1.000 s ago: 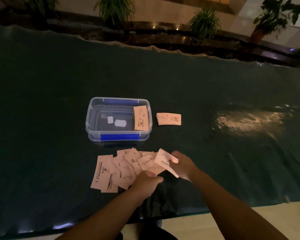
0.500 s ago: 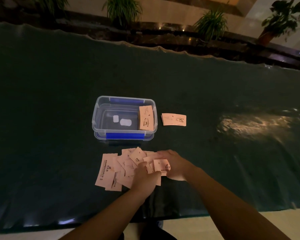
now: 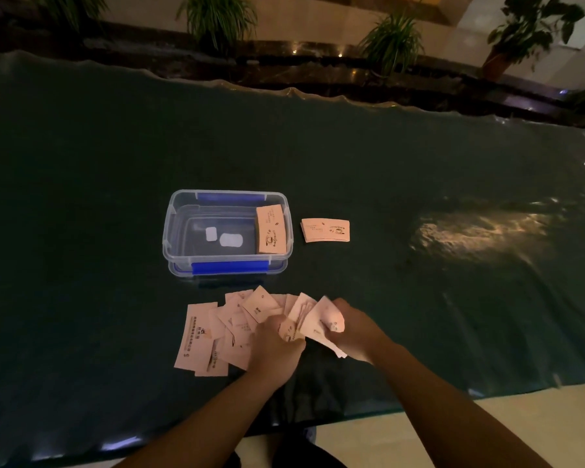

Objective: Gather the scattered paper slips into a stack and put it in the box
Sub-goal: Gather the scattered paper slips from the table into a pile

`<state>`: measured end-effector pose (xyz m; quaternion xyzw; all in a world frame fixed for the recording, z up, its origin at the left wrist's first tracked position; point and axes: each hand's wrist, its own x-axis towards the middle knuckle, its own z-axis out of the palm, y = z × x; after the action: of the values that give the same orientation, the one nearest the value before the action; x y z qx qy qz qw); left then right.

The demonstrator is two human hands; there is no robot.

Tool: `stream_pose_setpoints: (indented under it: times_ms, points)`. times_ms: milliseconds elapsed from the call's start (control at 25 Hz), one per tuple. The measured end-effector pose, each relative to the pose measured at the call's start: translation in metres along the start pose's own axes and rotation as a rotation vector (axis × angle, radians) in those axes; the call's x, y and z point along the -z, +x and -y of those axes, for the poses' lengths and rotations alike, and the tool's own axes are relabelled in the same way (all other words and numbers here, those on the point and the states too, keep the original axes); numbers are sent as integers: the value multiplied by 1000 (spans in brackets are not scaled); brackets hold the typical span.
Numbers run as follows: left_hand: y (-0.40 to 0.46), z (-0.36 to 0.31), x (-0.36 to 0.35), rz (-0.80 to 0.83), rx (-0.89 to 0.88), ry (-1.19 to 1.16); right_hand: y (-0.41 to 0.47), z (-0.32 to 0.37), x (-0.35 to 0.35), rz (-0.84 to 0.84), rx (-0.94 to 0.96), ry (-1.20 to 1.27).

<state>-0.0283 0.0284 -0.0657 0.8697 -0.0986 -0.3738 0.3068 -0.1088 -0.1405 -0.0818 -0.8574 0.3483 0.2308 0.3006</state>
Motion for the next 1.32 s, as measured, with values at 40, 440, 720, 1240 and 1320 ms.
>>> stream_pose_setpoints:
  times_ms: [40,440,720,1240,1320]
  points:
    - [0,-2,-1,8,-8,30,0,-2,-4,-13,-44,85]
    - [-2,-12,-16,157,-47,-131,2,21,-32,-114,-326,695]
    - [-6,1,-18,175,-56,-99,5,26,-23,-49,-339,674]
    - [-6,19,17,-22,11,-144,15,49,-5,104,117,-104]
    - [-8,21,19,-41,1,-175,14,48,-4,122,112,-141]
